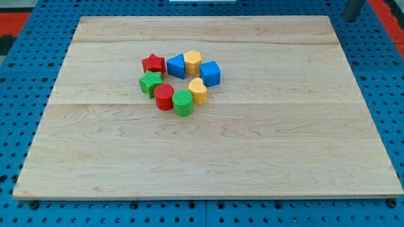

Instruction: Point your arm at the group of blocks

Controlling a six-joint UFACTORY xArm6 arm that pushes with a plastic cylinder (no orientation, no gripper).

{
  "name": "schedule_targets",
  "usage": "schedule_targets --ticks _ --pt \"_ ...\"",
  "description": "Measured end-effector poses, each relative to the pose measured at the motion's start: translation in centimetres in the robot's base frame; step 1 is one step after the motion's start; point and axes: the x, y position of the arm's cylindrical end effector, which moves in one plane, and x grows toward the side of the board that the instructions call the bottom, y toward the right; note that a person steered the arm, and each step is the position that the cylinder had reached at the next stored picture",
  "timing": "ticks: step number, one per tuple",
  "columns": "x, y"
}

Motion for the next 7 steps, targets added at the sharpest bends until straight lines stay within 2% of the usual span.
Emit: schedule_targets --ticks 5,6,7 --pt "1.5 0.6" --pt "2.7 1.0" --pt "6.9 1.0"
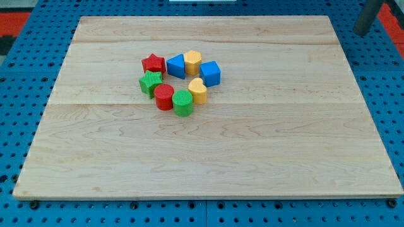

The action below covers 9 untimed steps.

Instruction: Point your arm at the group of blocks

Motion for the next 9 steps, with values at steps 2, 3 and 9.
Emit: schedule_targets --ticks 2,3,9 --pt "8.0 -0.9" --pt "8.6 -1.1" --pt "13.3 -33.7"
